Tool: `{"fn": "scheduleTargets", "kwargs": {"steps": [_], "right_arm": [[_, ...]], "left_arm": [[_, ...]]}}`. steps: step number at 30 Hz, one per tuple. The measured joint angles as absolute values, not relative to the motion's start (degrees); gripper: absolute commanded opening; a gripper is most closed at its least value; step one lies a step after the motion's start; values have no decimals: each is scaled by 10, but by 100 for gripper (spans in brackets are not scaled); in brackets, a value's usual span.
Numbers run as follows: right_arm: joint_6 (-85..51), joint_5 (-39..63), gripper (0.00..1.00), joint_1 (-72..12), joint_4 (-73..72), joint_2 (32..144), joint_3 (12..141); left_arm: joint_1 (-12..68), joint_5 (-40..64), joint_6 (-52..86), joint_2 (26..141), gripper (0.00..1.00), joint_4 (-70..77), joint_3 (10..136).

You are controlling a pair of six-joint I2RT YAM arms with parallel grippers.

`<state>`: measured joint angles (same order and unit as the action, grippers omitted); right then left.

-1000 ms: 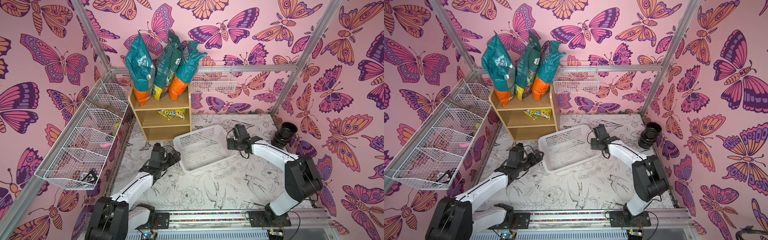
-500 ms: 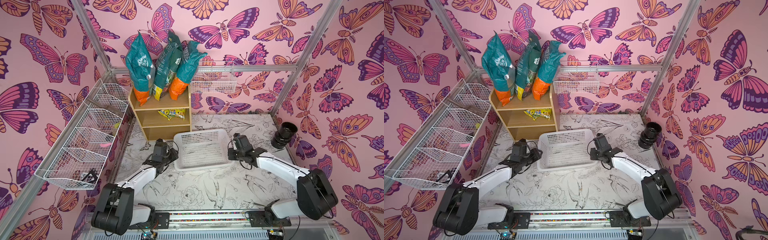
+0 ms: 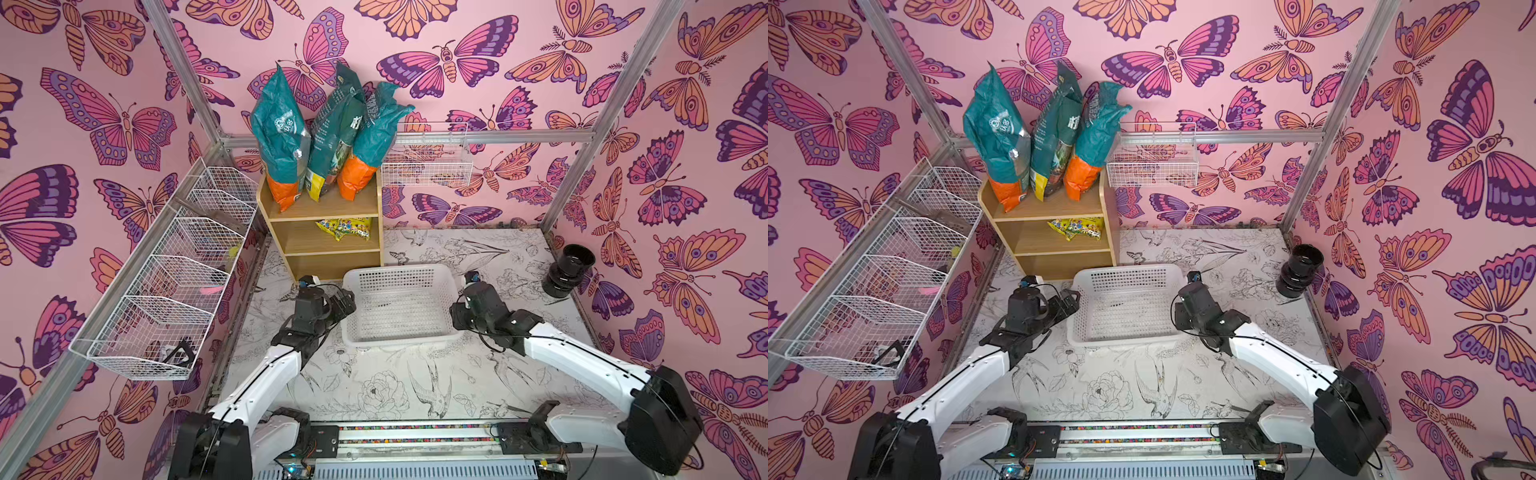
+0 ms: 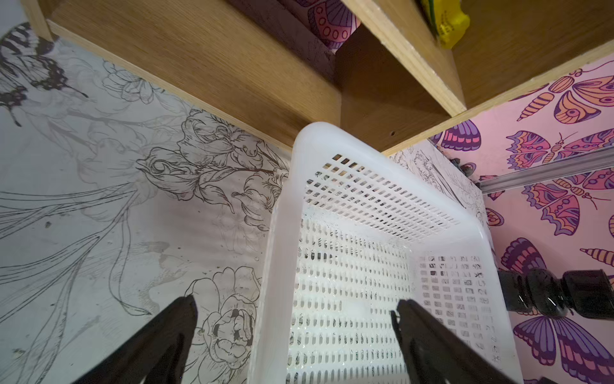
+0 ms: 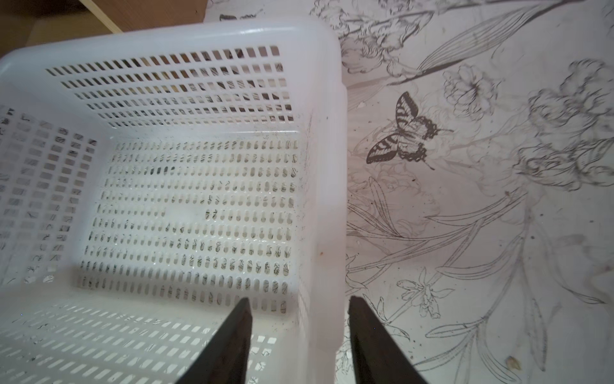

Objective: Take down the fertilizer bag from the shelf
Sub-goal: Pick up the fertilizer bag from the shelf.

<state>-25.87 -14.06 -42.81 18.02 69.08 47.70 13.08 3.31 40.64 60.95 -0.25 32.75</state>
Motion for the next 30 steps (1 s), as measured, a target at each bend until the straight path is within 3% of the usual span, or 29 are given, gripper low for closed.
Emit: {"fn": "scheduleTargets", "kwargs": {"steps": [4, 7, 14, 17, 21, 26, 30], "right_arm": [[-204, -179, 55, -486, 166, 667, 526], [-143, -209, 55, -538, 136, 710, 590], [28, -284, 55, -585, 94, 973, 837], [75, -298, 71, -575, 94, 1041, 911], [96, -281, 89, -542, 136, 1098, 1053], [71, -237, 90, -470, 188, 1148, 1267], [27, -170, 92, -399, 192, 1157, 1347]], "left_arm": [[130, 9, 405, 532, 100, -34, 316], [122, -13, 405, 434, 100, -56, 288], [81, -107, 408, 184, 100, -162, 243], [78, -135, 410, 122, 100, -194, 230], [78, -151, 410, 109, 100, -219, 228], [78, -154, 409, 133, 100, -220, 228], [78, -148, 401, 179, 100, -218, 239]]}}
